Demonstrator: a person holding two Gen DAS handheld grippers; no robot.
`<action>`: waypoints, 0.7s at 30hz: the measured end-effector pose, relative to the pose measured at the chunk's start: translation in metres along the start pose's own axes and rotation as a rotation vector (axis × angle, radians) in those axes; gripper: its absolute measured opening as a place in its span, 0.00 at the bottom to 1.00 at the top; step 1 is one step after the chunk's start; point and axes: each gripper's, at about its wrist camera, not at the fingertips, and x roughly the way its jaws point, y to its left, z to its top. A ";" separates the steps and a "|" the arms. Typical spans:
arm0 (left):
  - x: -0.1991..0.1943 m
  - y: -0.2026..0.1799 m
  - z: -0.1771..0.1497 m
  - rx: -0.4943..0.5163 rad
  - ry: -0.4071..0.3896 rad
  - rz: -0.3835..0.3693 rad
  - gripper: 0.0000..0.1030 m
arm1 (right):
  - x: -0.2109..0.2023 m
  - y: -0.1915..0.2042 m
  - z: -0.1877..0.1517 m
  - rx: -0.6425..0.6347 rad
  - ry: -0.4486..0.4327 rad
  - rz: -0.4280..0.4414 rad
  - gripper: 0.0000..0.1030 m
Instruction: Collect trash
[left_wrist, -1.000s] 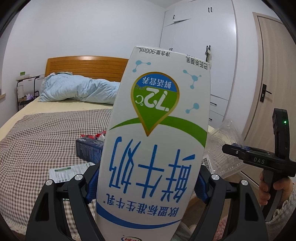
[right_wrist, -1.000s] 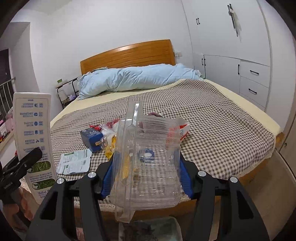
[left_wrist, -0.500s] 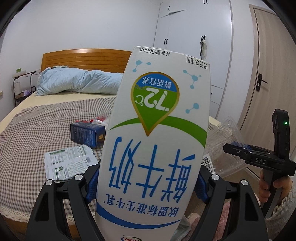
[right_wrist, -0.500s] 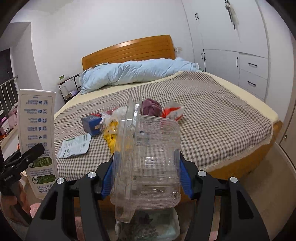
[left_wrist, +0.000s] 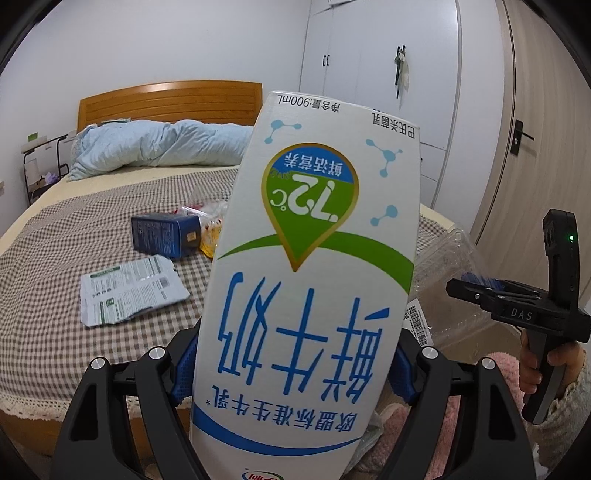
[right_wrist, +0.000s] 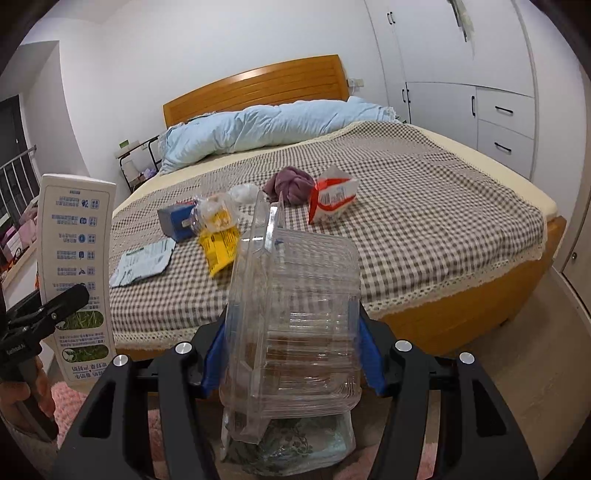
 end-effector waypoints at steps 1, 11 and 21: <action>0.000 -0.002 -0.001 0.003 0.003 -0.002 0.75 | 0.000 -0.002 -0.002 0.003 0.002 0.001 0.56; 0.013 -0.022 -0.019 0.047 0.056 -0.029 0.75 | 0.010 -0.019 -0.029 0.033 0.046 0.000 0.56; 0.030 -0.026 -0.042 0.052 0.130 -0.039 0.75 | 0.021 -0.030 -0.052 0.038 0.082 -0.023 0.56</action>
